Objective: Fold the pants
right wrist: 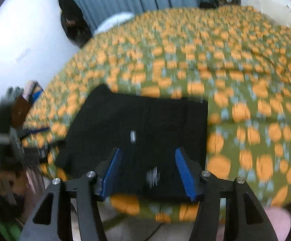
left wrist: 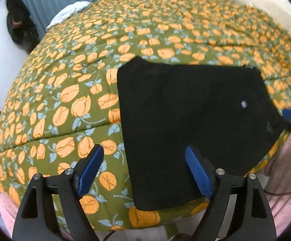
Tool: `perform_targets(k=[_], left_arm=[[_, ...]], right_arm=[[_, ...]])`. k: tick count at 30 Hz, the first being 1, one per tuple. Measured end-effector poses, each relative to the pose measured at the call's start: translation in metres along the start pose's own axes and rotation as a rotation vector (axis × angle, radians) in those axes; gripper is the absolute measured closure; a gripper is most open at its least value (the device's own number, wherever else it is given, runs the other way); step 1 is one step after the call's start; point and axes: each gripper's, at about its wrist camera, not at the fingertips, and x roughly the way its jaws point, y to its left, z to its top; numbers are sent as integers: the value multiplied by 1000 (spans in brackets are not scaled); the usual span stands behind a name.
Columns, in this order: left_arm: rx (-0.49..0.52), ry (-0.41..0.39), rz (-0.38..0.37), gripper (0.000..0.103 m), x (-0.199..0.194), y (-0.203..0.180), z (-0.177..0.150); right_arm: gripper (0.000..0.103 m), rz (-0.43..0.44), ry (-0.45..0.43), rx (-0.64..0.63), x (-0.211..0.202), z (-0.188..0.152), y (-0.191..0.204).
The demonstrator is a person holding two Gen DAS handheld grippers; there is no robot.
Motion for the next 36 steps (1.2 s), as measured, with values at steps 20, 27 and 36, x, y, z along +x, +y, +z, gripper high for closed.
perform_targets(k=[20,27,36], left_arm=[[24,25,64,18,-1,-2,-7],[33,24,73,18,-1,-3,-7],[35,22,78,18,0,-3,-7]], right_arm=[[39,13,-5,123,-3,-19,-3],[33,20,-11,136,-3,-22,-2],[32,28,-8,140,-1,-26,0]])
